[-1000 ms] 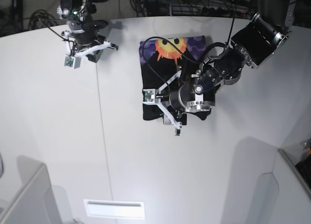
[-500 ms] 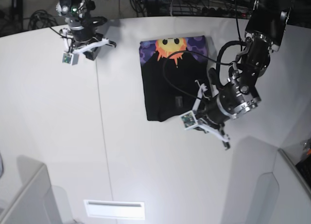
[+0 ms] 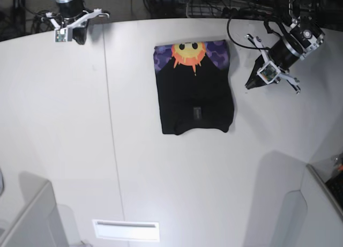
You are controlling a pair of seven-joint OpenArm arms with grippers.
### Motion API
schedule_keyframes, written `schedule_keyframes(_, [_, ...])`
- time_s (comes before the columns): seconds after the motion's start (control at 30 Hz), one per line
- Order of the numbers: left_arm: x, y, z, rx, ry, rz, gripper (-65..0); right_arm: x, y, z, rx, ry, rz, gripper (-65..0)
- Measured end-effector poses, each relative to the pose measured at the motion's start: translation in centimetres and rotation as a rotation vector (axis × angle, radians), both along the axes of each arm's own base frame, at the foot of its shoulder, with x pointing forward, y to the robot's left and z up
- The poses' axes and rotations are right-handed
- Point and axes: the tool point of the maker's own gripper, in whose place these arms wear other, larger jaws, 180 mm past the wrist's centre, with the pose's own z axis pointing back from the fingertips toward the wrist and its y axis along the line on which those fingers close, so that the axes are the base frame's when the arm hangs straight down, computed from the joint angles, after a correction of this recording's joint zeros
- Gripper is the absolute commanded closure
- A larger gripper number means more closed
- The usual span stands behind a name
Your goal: Fold the T-shirt properly
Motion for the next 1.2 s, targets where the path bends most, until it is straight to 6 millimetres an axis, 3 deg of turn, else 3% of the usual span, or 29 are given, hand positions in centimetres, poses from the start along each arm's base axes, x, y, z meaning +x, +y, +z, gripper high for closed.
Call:
schedule_keyframes(0.1, [-3.1,1.6,-1.1,0.011,0.064,0.037,0.0,-2.7,-0.4,-0.5,-0.016,0.074,0.044,0.0])
schedule_keyframes(0.27, [-6.6,3.3,-0.9,-0.014,0.088,0.096,0.0,-7.5,-1.3,-0.6,-0.052,0.204,0.117,0.0])
schedule_keyframes(0.47, [-11.1,6.2,-2.2,-0.004,0.180,0.241,0.0,-12.0,-1.8,-0.6,-0.068,0.333,0.193,0.0])
schedule_keyframes(0.67, [-17.8,7.3,-7.7,-0.062,0.384,0.418,0.0,-17.3,1.5,-2.5,-0.003,0.597,0.390,0.0])
schedule_keyframes(0.83, [-23.0,9.6,-12.3,-0.072,0.541,0.551,0.0,-16.8,5.6,-3.4,0.062,0.593,0.534,0.0])
schedule_keyframes(0.97, [-24.8,8.7,-14.7,-0.176,0.557,0.605,0.0,-18.9,8.6,-4.8,0.115,0.664,0.624,0.0])
schedule_keyframes(1.1, [-27.7,7.8,-18.1,-0.226,0.657,0.665,0.0,-20.8,9.0,-8.4,0.080,0.735,0.682,0.0])
schedule_keyframes(1.2, [-27.6,8.0,-20.8,-0.256,0.709,0.698,0.0,-22.1,9.8,-11.3,0.072,0.784,0.650,0.0])
